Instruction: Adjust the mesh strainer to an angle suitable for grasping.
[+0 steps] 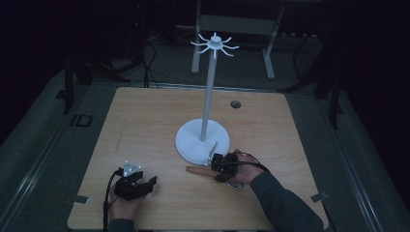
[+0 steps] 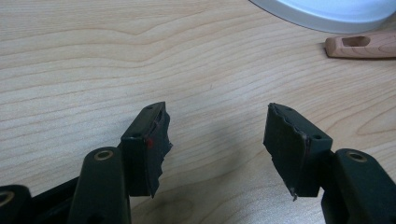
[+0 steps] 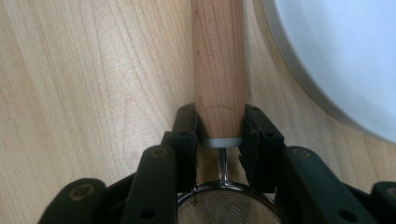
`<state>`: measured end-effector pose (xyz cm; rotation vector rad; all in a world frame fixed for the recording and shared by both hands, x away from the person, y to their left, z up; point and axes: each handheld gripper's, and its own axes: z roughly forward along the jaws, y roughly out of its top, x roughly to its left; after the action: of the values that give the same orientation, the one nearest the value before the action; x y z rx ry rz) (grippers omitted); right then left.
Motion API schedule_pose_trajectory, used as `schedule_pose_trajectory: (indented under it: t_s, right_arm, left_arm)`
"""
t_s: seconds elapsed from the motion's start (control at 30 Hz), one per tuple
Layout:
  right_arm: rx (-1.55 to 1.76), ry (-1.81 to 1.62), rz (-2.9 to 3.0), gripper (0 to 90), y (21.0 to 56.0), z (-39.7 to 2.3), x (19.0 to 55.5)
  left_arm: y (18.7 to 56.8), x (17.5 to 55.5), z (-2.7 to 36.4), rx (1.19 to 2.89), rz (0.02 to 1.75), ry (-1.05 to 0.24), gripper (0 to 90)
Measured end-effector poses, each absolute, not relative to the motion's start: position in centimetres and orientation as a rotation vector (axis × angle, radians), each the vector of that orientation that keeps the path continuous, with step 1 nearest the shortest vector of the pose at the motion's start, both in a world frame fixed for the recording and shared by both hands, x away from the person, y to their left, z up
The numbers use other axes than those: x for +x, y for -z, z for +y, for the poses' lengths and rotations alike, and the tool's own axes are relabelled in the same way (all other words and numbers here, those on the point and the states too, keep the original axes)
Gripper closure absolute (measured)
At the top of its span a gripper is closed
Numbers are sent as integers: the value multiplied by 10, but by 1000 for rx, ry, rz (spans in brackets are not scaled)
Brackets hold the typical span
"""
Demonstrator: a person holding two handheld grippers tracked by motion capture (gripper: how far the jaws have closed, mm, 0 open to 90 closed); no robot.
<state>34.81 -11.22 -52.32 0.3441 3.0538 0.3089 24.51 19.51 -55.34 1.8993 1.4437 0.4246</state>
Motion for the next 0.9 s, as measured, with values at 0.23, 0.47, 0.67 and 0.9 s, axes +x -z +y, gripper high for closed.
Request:
schedule_pose_trajectory:
  t_s: [0.23, 0.47, 0.67, 0.9]
  right_arm:
    - [332, -347, 3034, 694, 523, -117, 347]
    - [361, -419, 3015, 694, 519, -124, 347]
    - [366, -466, 2989, 695, 514, -127, 346]
    - [374, -538, 2956, 695, 507, -128, 344]
  left_arm:
    - [554, 246, 196, 1902, 1445, -424, 402]
    - [554, 246, 196, 1899, 1447, -420, 402]
    - [554, 246, 196, 1898, 1445, -422, 402]
    - [553, 246, 196, 1896, 1447, -424, 402]
